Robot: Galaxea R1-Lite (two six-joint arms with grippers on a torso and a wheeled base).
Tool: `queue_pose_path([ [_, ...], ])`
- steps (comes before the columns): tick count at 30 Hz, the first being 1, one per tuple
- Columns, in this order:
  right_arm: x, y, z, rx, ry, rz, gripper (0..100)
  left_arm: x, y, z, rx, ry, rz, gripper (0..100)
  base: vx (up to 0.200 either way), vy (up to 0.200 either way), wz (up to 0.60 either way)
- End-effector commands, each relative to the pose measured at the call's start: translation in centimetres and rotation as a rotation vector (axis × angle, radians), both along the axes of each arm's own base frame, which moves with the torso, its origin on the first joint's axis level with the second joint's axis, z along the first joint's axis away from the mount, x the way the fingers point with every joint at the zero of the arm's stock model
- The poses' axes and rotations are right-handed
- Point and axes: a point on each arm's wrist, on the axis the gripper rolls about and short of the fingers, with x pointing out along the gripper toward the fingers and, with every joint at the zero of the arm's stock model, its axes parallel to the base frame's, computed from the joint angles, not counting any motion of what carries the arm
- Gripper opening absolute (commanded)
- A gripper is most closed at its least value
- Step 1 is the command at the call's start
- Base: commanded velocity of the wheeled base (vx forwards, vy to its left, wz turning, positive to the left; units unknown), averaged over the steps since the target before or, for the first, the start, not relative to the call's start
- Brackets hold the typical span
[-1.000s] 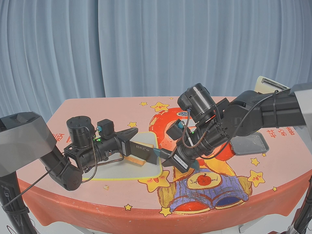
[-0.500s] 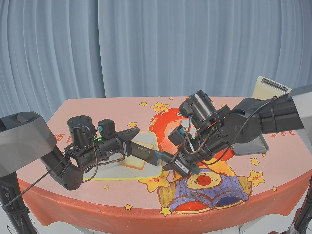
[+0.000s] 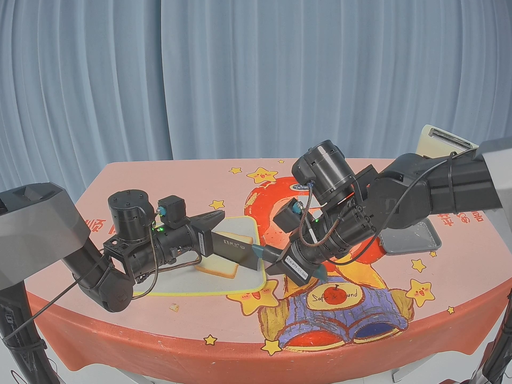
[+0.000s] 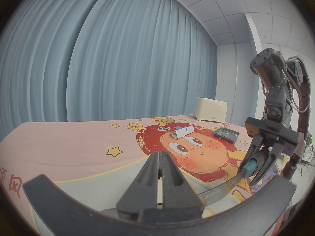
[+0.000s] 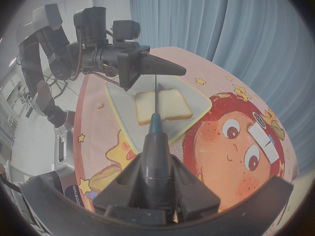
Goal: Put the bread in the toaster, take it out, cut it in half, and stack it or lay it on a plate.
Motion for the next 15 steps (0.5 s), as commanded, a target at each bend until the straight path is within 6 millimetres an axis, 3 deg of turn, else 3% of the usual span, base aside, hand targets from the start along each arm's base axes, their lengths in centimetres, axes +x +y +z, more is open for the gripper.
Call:
queue_pose_path([
  [1, 0.1, 0.4, 0.3, 0.018, -0.015, 0.007, 0, -0.2, 0.1, -0.2, 0.003, 0.008, -0.001, 0, 0.0, 0.0, 0.0],
  [8, 0.0, 0.4, 0.4, 0.024, -0.022, 0.007, 0, -0.9, 0.5, 2.5, -0.028, -0.061, 0.002, 0, 0.0, 0.0, 0.0],
  [10, 0.0, 0.4, 0.4, 0.024, -0.022, 0.007, 0, -0.9, 0.5, 2.5, -0.028, -0.061, 0.002, 0, 0.0, 0.0, 0.0],
  [11, -0.2, 0.3, 0.5, 0.021, -0.021, 0.008, 0, -1.5, 1.0, 4.0, -0.041, -0.096, 0.012, 0, 0.0, 0.0, 0.0],
  [15, -0.3, 0.1, 0.3, 0.015, -0.024, 0.005, 0, -2.8, 2.7, 5.8, -0.051, -0.14, 0.045, 0, 0.0, 0.0, 0.0],
])
